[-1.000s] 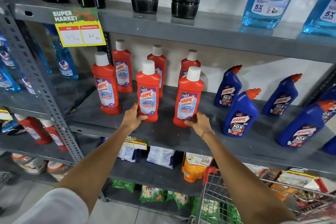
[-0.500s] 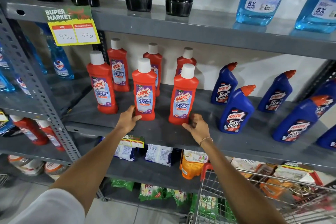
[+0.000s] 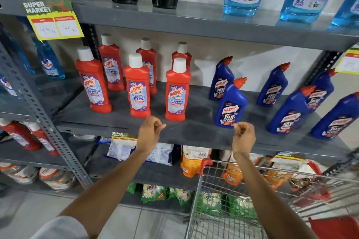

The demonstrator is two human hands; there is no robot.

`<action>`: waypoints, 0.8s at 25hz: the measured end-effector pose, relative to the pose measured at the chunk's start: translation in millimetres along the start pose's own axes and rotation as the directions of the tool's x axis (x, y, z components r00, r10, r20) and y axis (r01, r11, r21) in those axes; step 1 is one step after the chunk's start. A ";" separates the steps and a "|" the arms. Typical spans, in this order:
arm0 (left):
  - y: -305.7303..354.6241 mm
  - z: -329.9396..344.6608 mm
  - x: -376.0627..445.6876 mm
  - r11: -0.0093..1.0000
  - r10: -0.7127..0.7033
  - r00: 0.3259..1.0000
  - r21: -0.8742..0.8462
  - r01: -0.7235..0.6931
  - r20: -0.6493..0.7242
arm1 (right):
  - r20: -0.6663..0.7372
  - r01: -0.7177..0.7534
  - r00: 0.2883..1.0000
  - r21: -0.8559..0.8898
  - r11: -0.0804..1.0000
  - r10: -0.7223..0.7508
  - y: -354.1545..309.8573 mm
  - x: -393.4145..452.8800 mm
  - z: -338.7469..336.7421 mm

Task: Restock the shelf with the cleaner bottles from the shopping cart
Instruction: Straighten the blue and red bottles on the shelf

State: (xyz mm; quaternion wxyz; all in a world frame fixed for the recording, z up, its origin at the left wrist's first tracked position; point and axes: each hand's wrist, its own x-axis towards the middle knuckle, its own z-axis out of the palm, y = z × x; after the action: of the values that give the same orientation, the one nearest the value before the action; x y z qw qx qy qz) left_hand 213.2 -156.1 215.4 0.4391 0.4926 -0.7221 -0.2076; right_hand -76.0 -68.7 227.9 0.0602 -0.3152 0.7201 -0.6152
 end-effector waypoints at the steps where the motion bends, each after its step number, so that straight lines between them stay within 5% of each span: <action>1: 11.7 11.9 -3.1 0.998 0.054 0.993 0.039 -0.058 0.103 | 0.054 -0.050 0.997 0.006 0.999 0.050 -1.2 10.5 -4.3; 4: 34.0 53.7 -15.9 0.941 0.097 0.911 0.261 -0.216 0.402 | 0.326 -0.186 0.928 -0.006 0.983 0.178 -3.6 33.1 -11.6; 7: 41.9 82.2 -27.6 0.796 0.049 0.888 0.519 -0.311 0.457 | 0.504 -0.196 0.841 -0.060 0.979 0.199 -1.8 47.5 -15.1; 13: 42.7 83.5 -28.6 0.771 0.003 0.886 0.563 -0.298 0.465 | 0.498 0.018 0.859 -0.261 0.965 0.118 4.5 72.5 -11.4; 20: 43.3 83.4 -28.7 0.767 -0.033 0.878 0.576 -0.284 0.477 | 0.534 -0.035 0.836 -0.173 0.984 0.124 4.0 80.0 -8.5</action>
State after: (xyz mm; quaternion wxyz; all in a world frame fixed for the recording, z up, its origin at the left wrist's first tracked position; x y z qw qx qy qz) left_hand 124.0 -123.0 190.7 0.0780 0.4959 -0.8642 -0.0336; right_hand -145.1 -103.5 250.4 0.2621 -0.4500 0.7319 -0.4394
